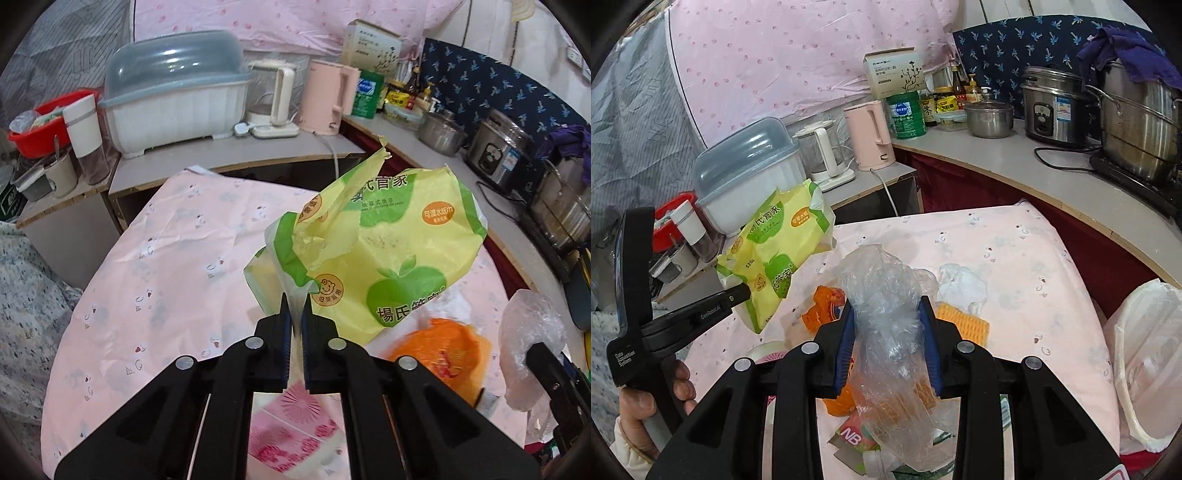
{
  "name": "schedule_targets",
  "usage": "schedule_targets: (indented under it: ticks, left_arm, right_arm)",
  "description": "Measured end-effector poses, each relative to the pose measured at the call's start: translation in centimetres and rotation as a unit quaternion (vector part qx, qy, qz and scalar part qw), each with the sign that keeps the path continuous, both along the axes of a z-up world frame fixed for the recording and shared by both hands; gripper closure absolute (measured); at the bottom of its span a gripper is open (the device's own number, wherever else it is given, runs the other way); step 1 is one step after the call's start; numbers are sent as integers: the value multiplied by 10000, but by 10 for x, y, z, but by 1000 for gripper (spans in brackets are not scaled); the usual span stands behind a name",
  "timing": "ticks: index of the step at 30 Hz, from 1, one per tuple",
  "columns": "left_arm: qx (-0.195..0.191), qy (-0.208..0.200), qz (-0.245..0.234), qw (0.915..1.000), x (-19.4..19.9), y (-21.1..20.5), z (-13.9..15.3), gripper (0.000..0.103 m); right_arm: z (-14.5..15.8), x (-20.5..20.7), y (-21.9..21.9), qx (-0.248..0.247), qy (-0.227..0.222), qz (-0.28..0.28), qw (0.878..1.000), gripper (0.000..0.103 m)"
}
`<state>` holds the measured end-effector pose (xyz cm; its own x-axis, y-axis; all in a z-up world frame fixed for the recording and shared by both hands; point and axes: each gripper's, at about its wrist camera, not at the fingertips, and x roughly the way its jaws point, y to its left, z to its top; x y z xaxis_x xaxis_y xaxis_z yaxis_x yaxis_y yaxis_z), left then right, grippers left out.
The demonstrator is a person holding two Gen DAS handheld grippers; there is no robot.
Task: Collect trash
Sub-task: 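Carry both items to the trash bin and release the bread bag from the left tool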
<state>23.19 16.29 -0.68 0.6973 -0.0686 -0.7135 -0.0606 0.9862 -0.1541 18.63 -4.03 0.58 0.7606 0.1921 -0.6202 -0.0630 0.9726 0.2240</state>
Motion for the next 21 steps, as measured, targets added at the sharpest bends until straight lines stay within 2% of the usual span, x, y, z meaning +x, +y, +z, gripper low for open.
schedule_targets:
  ticks: [9, 21]
  left_arm:
    - [127, -233, -504, 9984, -35, -60, 28, 99]
    - [326, -259, -1321, 9904, -77, -151, 33, 98]
  right_arm:
    - [17, -35, -50, 79, -230, -429, 9988, 71]
    - [20, -85, -130, 253, -331, -1186, 9921, 71]
